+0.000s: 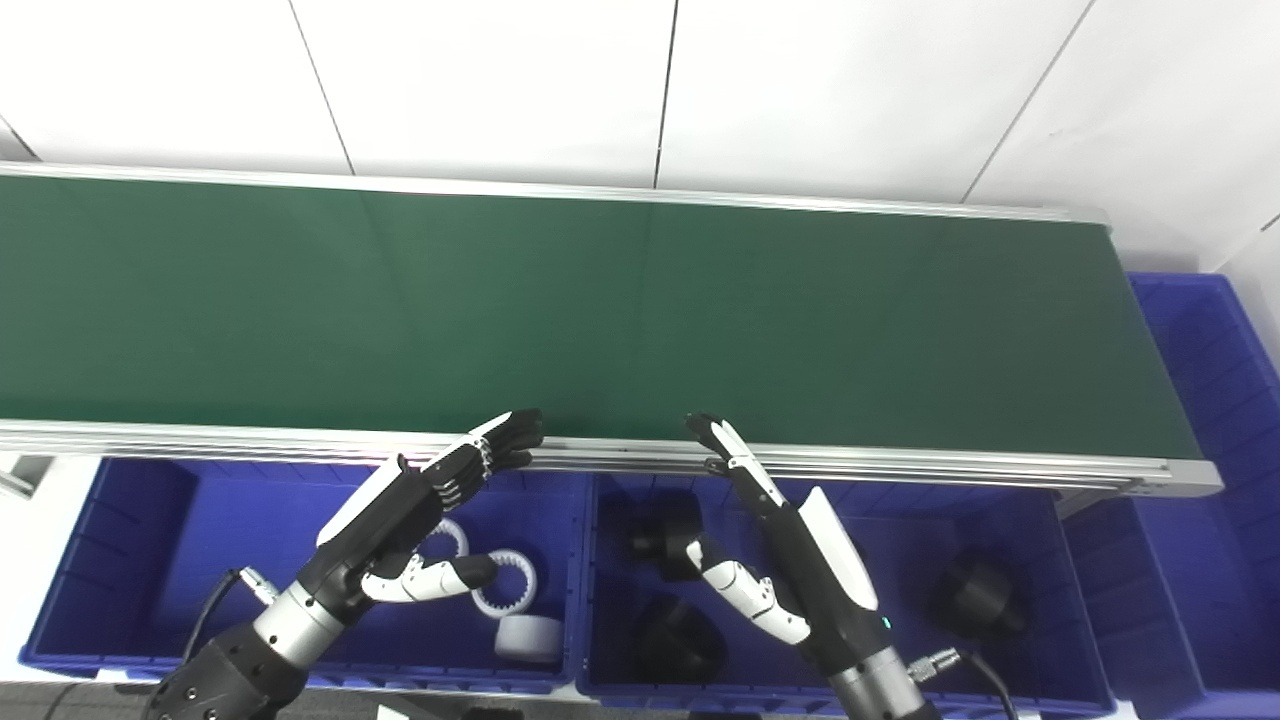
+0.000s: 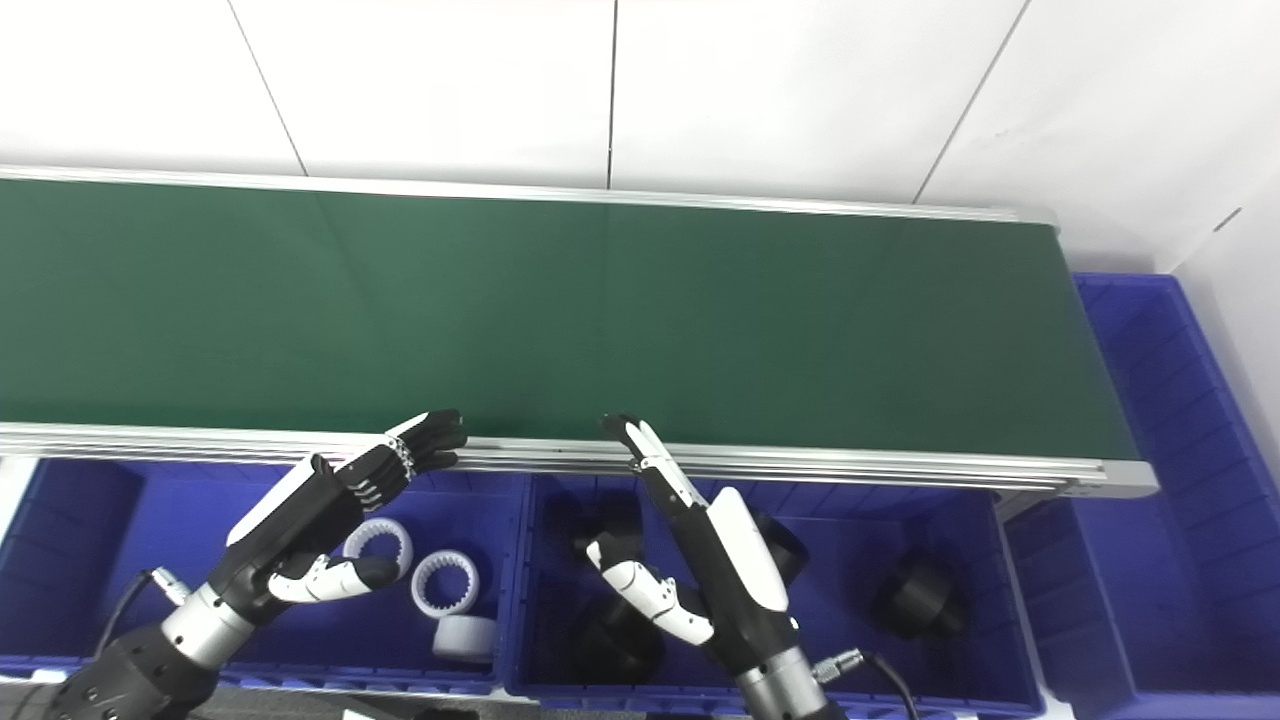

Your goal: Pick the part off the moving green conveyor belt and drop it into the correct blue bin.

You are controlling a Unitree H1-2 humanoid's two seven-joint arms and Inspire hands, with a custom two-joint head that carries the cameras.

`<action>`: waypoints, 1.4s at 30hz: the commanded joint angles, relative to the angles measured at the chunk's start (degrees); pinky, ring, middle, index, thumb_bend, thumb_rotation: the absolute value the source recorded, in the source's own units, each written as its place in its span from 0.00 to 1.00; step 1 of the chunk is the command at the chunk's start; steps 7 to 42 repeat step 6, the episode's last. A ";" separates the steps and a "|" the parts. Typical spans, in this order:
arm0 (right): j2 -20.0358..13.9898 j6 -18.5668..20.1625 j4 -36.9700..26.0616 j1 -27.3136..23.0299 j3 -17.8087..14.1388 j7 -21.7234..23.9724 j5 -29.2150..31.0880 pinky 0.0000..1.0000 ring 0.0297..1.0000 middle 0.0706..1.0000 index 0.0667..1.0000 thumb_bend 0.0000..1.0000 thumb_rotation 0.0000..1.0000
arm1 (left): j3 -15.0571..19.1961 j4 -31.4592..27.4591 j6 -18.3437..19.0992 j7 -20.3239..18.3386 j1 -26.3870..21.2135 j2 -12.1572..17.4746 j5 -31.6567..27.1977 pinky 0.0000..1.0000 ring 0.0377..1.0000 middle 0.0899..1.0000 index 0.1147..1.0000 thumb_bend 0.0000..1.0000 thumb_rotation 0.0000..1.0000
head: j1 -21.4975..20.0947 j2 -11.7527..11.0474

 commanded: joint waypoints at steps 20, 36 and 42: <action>0.06 -3.81 -0.45 -0.53 0.83 0.15 1.21 0.87 0.95 0.99 0.95 0.39 0.90 | 0.61 -1.98 -2.47 -0.54 0.68 0.11 -0.58 0.92 0.94 0.95 0.93 0.48 0.62 | 0.54 0.16; 0.06 -3.81 -0.45 -0.53 0.83 0.15 1.21 0.87 0.95 0.99 0.95 0.39 0.90 | 0.61 -1.98 -2.47 -0.54 0.68 0.11 -0.58 0.92 0.94 0.95 0.93 0.48 0.62 | 0.54 0.16; 0.06 -3.81 -0.45 -0.53 0.83 0.15 1.21 0.87 0.95 0.99 0.95 0.39 0.90 | 0.61 -1.98 -2.47 -0.54 0.68 0.11 -0.58 0.92 0.94 0.95 0.93 0.48 0.62 | 0.54 0.16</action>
